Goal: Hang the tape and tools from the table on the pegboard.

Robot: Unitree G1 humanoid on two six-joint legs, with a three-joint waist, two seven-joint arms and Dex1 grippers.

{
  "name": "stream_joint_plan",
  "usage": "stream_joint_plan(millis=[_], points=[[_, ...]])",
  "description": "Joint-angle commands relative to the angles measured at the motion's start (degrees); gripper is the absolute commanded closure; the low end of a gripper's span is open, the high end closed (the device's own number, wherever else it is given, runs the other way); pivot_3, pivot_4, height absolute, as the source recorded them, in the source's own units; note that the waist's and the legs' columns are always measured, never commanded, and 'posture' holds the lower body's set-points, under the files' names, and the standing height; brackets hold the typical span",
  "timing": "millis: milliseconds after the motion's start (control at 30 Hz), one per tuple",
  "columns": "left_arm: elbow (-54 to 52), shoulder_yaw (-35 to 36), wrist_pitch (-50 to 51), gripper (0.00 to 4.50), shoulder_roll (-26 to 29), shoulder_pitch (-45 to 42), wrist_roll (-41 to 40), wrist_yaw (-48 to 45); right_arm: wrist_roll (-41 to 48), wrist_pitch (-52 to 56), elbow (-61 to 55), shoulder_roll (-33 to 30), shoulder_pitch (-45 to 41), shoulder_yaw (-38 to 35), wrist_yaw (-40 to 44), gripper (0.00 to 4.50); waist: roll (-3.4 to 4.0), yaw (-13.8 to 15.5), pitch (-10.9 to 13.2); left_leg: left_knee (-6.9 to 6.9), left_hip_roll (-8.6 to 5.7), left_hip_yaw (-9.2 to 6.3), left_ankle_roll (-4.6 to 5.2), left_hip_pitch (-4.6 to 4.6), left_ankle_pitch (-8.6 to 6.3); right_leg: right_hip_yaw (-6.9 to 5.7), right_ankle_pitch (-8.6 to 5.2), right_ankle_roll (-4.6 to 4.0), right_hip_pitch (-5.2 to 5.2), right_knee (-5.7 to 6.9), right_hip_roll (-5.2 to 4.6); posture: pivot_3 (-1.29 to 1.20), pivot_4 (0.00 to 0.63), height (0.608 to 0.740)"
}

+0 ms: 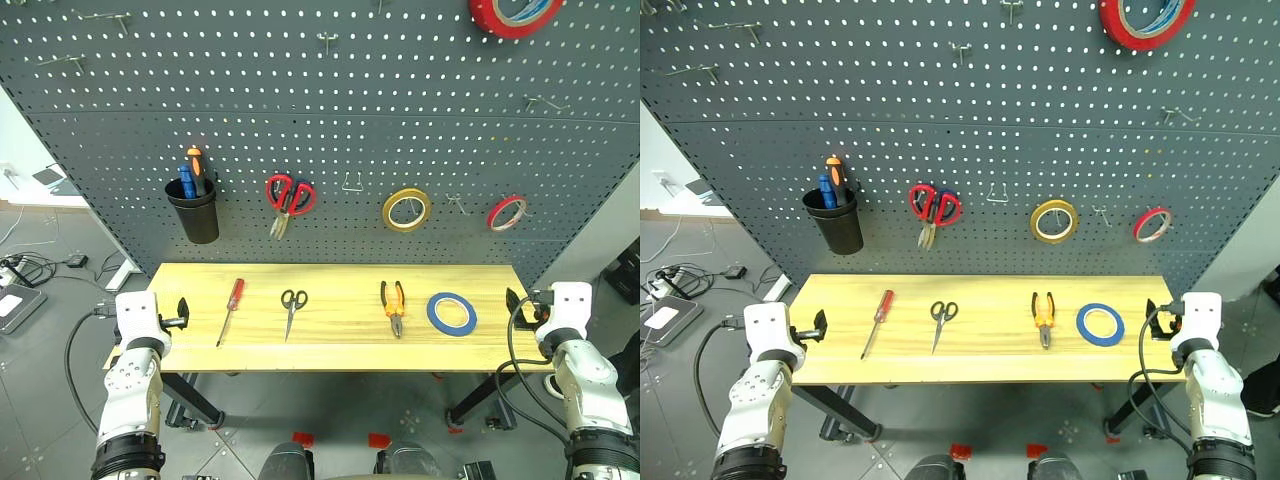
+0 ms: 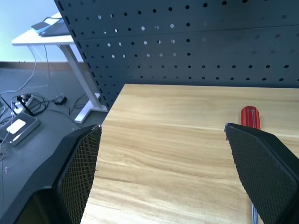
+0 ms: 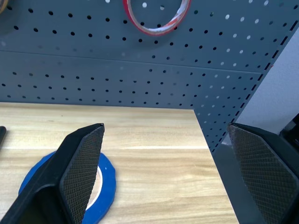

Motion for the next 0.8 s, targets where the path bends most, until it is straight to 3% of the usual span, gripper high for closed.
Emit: stream_joint_plan(millis=[33, 333, 600, 800], points=[[0.0, -0.1, -1.5, 0.04, 1.2, -0.9, 1.0, 0.5, 0.7, -1.8, -1.1, -0.8, -0.7, -0.7, 0.5, 0.00, 0.00, 0.0, 0.0, 0.00, 0.00, 0.00, 0.00, 0.00, 0.00, 0.00, 0.00, 0.00, 0.00, 0.00, 0.00, -0.01, 0.019, 0.740], [-1.2, 0.0, -2.5, 0.04, 1.7, 0.2, 1.4, 0.4, -0.2, -0.4, -4.0, -1.3, 0.7, 3.2, 5.4, 0.00, 0.00, 0.0, 0.0, 0.00, 0.00, 0.00, 0.00, 0.00, 0.00, 0.00, 0.00, 0.00, 0.00, 0.00, 0.00, -0.01, 0.026, 0.740], [-13.1, -7.4, -1.9, 0.04, 3.1, 2.7, 0.3, -12.1, 0.2, 5.1, -17.3, -1.4, 5.6, 14.2, 15.2, 0.00, 0.20, 0.0, 1.6, -0.03, 0.04, 0.00, 0.00, 0.07, 0.00, 0.00, -0.10, -0.13, 0.06, 0.01, -0.02, -0.04, 0.107, 0.740], [-22.0, -14.0, 5.5, 0.04, 3.7, 2.7, -3.4, -23.3, -2.2, 13.7, -24.5, -0.8, 3.6, 19.4, 13.8, 0.00, 0.31, -0.1, 4.4, -0.04, 0.06, 0.01, 0.00, 0.02, 0.00, 0.00, -0.12, -0.19, -0.01, 0.01, -0.03, -0.08, 0.170, 0.740]])
